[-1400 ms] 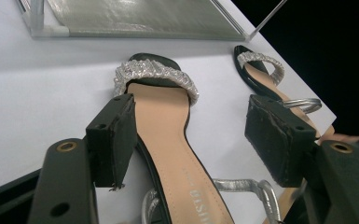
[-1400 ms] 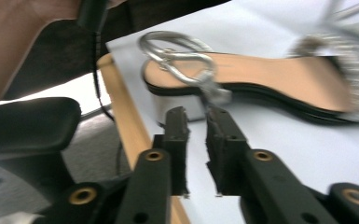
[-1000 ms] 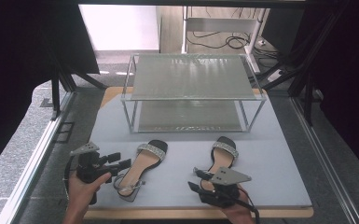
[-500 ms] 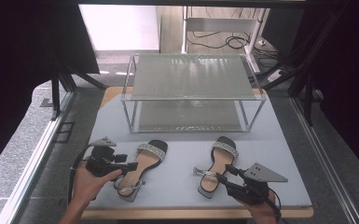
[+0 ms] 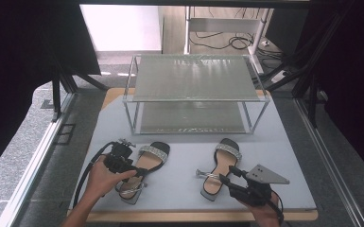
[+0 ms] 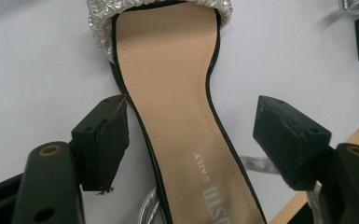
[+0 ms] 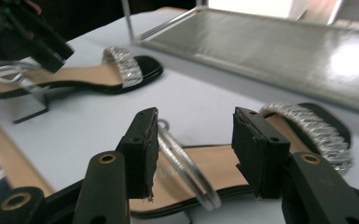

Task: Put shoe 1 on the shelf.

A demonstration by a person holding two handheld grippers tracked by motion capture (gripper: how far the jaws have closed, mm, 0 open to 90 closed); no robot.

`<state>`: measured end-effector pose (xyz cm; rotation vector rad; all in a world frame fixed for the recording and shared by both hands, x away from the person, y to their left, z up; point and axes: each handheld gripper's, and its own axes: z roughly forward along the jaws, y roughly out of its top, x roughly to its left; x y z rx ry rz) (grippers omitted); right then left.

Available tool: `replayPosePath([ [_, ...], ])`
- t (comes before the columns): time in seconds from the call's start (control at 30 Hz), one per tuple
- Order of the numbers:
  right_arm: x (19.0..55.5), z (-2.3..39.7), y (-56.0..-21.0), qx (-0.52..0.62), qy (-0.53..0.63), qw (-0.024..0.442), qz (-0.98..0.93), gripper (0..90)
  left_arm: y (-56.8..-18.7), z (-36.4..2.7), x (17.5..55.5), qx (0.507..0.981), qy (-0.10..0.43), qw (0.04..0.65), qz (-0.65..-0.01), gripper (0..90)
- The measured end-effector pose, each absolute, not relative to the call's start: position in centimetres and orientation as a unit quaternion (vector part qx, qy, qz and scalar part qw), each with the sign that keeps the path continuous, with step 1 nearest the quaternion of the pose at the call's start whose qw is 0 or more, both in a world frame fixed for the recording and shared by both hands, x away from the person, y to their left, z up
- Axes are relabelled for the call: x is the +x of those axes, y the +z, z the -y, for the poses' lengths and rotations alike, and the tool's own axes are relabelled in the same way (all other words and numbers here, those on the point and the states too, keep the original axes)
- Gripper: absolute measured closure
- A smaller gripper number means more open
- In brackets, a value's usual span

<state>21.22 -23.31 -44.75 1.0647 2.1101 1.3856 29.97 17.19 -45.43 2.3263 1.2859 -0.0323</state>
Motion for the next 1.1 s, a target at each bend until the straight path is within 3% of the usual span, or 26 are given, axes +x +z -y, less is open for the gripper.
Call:
replayPosePath([
  [0.33, 21.3, 23.4, -44.9, 0.395, 0.501, 0.206, -0.742, 51.6, -47.4, -15.8, 30.8, 0.860, -0.023, 0.185, -0.476, 24.1],
  [0.57, 21.5, 23.1, -45.2, 0.395, 0.495, 0.201, -0.747, 51.5, -48.5, -14.6, 30.7, 0.856, -0.002, 0.149, -0.494, 31.1],
  [0.9, 21.4, 22.8, -45.3, 0.392, 0.493, 0.200, -0.750, 51.5, -48.4, -15.1, 31.1, 0.845, -0.011, 0.158, -0.511, 36.8],
  [1.1, 21.4, 23.1, -45.2, 0.394, 0.496, 0.203, -0.747, 51.5, -48.2, -16.5, 31.9, 0.829, -0.056, 0.181, -0.526, 42.0],
])
